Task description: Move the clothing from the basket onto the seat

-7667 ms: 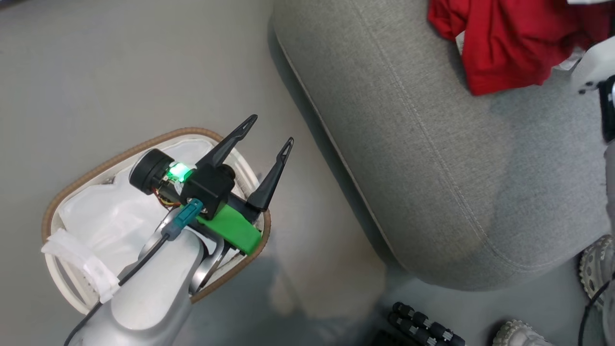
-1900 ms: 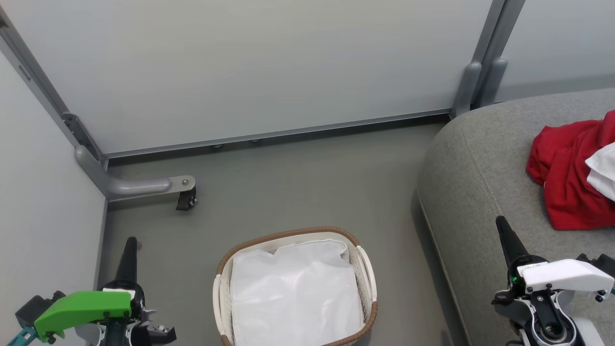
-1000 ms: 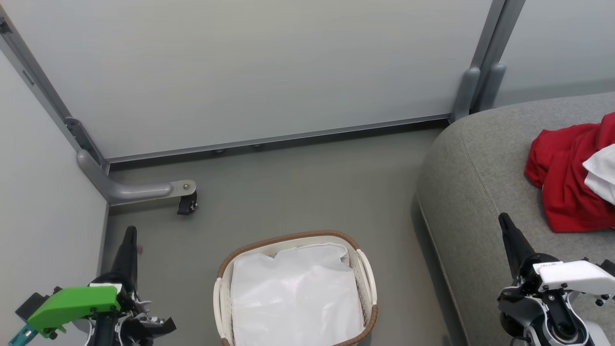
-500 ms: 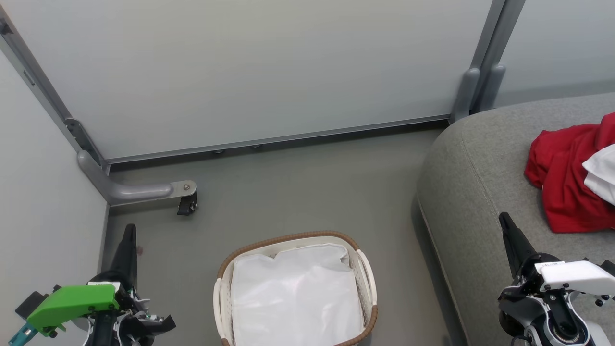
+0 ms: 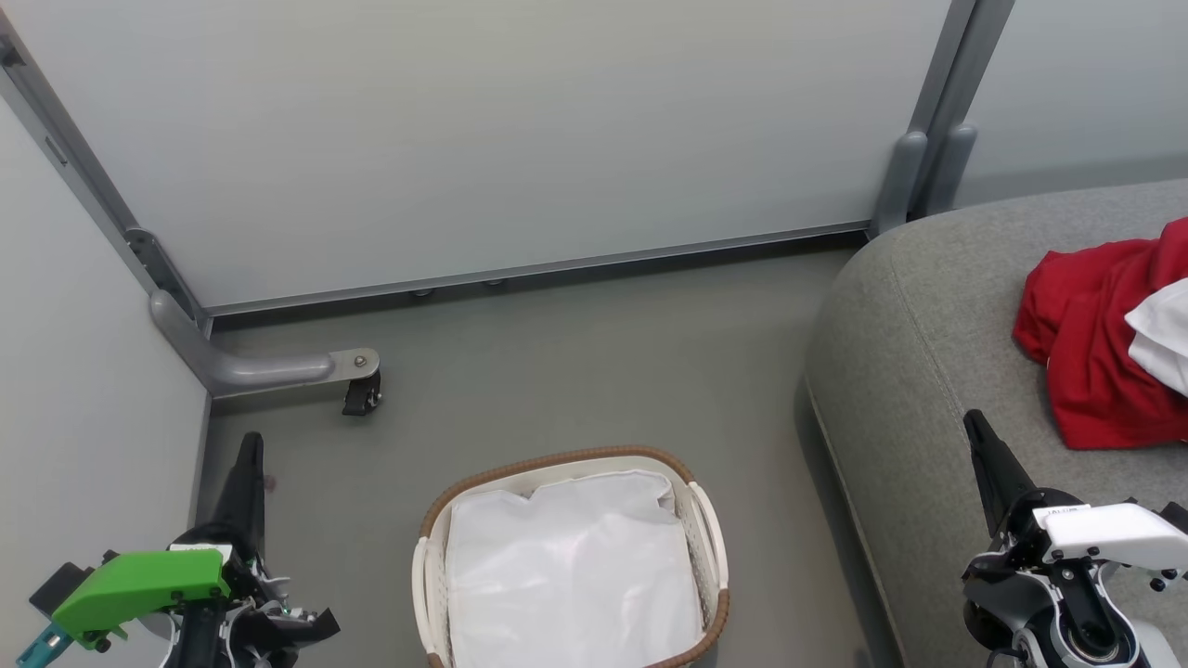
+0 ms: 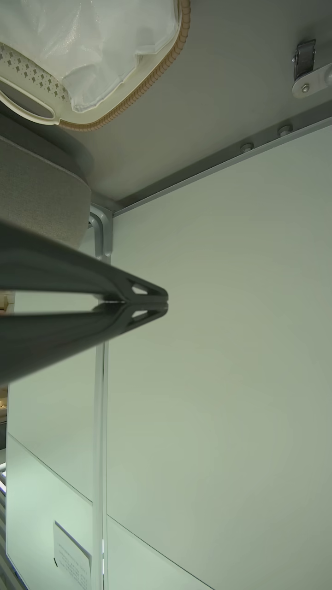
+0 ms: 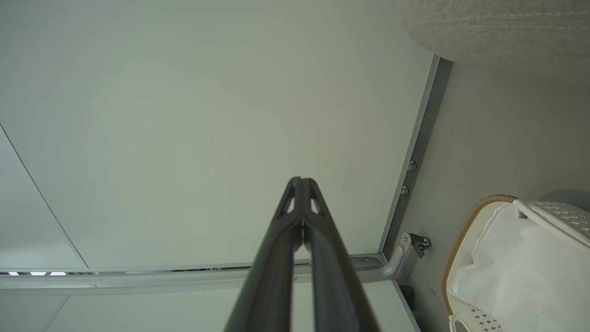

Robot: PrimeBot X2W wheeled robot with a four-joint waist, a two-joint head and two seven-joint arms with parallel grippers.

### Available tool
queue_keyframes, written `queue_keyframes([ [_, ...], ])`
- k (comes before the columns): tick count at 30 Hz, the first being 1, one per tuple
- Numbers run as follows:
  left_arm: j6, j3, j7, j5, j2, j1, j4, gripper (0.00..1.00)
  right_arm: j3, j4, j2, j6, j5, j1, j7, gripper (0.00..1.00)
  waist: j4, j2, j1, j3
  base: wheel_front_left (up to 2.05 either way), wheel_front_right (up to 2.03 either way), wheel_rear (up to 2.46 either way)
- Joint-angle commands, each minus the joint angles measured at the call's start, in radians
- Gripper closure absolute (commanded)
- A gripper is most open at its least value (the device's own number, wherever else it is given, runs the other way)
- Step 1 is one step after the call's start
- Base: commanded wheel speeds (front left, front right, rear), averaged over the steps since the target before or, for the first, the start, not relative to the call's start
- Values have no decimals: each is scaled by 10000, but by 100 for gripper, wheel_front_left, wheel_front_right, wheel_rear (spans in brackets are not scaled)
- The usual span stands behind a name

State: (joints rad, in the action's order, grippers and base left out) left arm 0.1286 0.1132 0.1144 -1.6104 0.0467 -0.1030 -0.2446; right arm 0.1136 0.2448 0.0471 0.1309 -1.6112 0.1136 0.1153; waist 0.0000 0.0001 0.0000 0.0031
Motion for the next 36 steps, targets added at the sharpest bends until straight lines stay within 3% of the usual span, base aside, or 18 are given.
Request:
queue_keyframes([
  [1, 40, 25, 34, -45, 66, -108, 14, 100, 24, -29, 59, -3, -33, -108, 15, 100, 0, -1, 0, 0, 0, 0, 0],
  [36, 39, 23, 34, -47, 66, -107, 17, 100, 23, -29, 60, -3, -34, -108, 14, 100, 0, -1, 0, 0, 0, 0, 0],
])
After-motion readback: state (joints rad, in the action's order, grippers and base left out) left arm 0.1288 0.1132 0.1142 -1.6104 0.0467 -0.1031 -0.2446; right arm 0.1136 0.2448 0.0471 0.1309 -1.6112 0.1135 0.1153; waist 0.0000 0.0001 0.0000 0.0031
